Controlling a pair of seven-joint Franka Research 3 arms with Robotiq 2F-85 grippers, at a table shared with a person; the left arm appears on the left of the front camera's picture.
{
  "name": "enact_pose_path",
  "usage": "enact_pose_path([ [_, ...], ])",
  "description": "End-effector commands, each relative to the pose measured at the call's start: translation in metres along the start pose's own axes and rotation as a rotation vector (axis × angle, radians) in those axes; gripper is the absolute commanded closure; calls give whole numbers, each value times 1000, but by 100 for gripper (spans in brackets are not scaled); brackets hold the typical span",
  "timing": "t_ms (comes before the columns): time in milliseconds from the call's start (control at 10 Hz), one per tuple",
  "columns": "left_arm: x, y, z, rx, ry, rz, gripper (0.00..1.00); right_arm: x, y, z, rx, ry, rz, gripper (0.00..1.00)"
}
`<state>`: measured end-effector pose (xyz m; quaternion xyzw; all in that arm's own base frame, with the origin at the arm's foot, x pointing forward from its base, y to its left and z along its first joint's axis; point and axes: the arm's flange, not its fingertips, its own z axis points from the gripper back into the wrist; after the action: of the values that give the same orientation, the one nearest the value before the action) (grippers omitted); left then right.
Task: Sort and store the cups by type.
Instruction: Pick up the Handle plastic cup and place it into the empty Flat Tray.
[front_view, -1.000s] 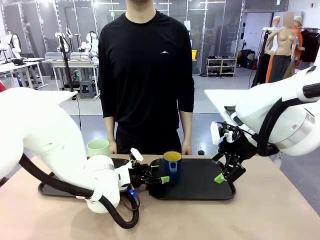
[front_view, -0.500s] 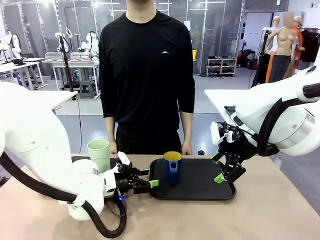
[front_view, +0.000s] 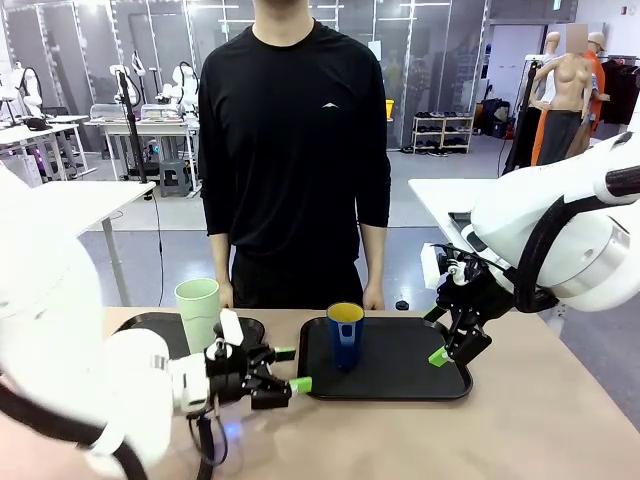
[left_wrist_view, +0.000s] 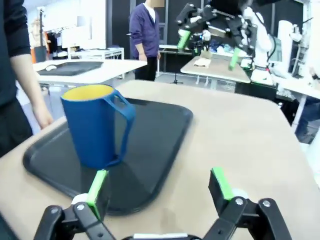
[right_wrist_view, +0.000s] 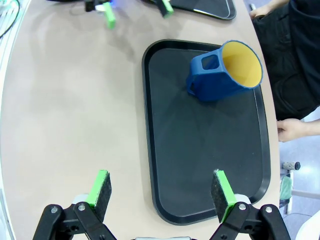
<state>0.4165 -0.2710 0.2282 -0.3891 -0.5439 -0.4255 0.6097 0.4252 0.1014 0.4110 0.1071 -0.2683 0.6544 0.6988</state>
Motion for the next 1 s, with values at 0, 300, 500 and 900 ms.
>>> enact_pose_path([
  [0, -3, -38, 52, -3, 11, -34, 0, 0, 0, 0, -7, 12, -3, 0],
  [300, 10, -15, 85, -57, 1, -16, 0, 0, 0, 0, -7, 12, -3, 0],
  [500, 14, -1, 92, -52, -19, -16, 0, 0, 0, 0, -7, 12, -3, 0],
  [900, 3, 5, 85, -37, 15, 15, 0, 0, 0, 0, -7, 12, -3, 0],
])
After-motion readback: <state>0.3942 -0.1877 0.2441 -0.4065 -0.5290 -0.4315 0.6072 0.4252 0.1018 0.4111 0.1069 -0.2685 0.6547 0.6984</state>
